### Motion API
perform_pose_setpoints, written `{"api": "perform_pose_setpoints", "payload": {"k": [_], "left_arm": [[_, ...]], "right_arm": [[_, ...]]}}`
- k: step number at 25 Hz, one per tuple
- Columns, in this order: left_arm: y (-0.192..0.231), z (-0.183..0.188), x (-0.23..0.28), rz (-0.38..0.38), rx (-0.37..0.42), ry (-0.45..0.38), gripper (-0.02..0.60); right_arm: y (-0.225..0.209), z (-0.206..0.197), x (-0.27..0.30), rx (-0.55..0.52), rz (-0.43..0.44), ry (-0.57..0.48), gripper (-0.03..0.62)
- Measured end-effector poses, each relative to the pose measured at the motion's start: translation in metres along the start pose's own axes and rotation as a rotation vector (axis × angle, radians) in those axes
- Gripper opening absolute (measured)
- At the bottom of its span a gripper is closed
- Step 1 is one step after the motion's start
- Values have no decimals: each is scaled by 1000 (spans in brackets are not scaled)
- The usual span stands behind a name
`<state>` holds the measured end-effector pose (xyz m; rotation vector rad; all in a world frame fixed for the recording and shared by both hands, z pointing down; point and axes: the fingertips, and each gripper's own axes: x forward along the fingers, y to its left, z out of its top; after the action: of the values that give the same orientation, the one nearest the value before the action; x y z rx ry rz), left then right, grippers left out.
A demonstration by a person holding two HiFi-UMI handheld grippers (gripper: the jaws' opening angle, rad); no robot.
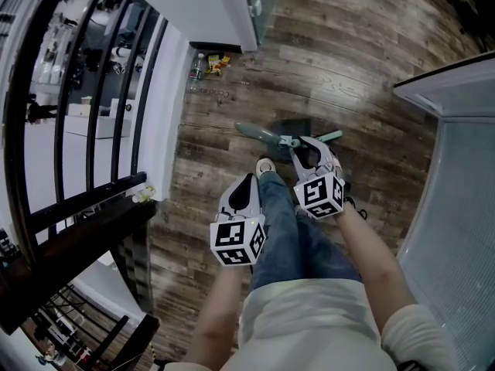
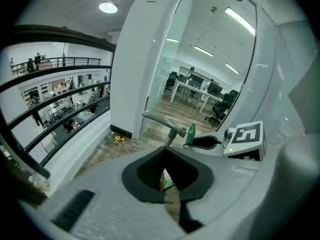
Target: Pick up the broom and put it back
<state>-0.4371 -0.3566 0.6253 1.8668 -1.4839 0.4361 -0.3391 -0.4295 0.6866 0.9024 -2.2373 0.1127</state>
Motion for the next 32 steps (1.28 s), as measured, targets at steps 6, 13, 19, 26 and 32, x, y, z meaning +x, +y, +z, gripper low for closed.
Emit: {"api": "perform_pose_setpoints", "payload": {"k": [6,13,19,26,32], "left_arm": [[-10,3,-6,-16,8,-5,5],[-22,8,-14,-28,16,-19,5],[-32,8,-23,-38,28,-29,5],[-45,11,-33,-47,37,-49,5],[-53,13,-48,-48,40,-67,5]], "right_arm": [[-2,-2,-12,-2,-12,10,98],[-5,-8,-34,15,-36,16,98],[-8,-14,-55,51,-72,15,98],[-17,-17,-78,99,-113,5,98],[-14,-11,-98,129,-128,-13,98]]}}
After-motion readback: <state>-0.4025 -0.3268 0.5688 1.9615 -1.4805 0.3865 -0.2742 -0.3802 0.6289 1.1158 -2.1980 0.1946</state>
